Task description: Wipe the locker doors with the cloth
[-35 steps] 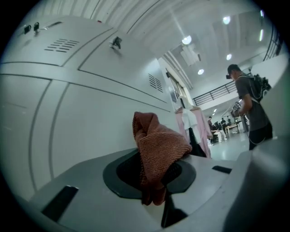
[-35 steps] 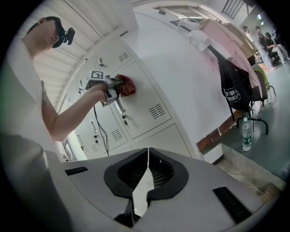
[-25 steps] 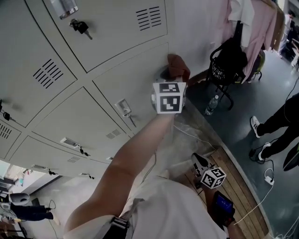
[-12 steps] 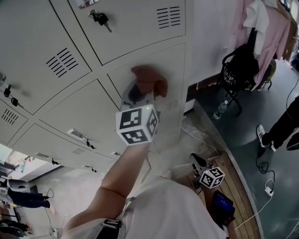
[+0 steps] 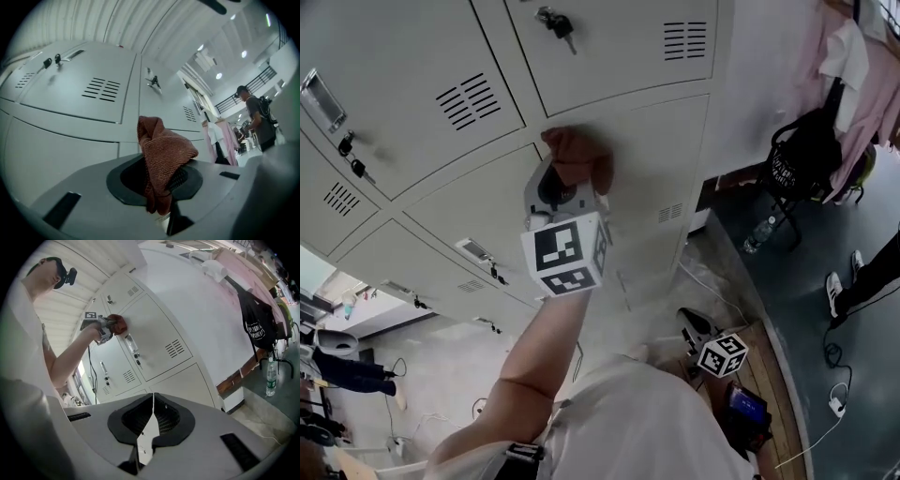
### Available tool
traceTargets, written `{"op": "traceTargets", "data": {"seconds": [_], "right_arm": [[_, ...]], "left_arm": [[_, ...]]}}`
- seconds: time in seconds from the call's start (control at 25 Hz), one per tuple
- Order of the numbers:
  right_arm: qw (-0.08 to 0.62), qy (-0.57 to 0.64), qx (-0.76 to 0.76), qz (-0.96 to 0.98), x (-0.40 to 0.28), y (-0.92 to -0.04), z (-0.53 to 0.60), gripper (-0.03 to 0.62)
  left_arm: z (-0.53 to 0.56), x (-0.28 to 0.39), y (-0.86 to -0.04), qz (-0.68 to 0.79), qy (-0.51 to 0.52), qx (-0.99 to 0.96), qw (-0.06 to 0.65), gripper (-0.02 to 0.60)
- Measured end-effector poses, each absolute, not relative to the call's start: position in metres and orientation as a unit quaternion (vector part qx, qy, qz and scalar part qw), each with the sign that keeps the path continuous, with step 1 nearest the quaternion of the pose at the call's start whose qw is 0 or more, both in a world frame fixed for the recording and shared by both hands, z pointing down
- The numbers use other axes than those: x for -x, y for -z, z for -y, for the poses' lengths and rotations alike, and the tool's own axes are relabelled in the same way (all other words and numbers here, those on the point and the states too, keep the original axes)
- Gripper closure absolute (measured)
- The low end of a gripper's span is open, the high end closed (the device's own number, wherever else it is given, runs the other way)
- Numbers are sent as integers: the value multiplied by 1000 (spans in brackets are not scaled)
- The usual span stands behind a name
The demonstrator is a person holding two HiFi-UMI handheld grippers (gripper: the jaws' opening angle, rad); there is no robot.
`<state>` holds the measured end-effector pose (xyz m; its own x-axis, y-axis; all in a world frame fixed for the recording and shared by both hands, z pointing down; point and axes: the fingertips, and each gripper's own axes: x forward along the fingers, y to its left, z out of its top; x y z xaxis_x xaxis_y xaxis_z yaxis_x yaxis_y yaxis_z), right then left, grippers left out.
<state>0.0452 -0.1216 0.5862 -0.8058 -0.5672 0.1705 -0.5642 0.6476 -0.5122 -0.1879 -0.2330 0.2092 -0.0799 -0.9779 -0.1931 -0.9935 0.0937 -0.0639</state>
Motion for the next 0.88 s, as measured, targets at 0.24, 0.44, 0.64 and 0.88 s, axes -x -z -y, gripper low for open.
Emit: {"op": "traceTargets", "data": {"seconds": [0.24, 0.44, 0.64, 0.88], "right_arm": [[17, 287, 352, -891, -72, -589, 112, 574], [40, 291, 393, -871, -100, -589, 107, 574], [51, 297, 417, -858, -121, -592, 99, 574], [56, 305, 425, -851, -129, -596, 89, 574]], "left_arm": [[282, 112, -193, -697, 7, 702, 147, 505], [323, 54, -175, -670, 43, 719, 179, 505], [352, 4, -180, -653, 88, 725, 201, 505], [366, -23, -282, -623, 222, 717, 222, 505]]}}
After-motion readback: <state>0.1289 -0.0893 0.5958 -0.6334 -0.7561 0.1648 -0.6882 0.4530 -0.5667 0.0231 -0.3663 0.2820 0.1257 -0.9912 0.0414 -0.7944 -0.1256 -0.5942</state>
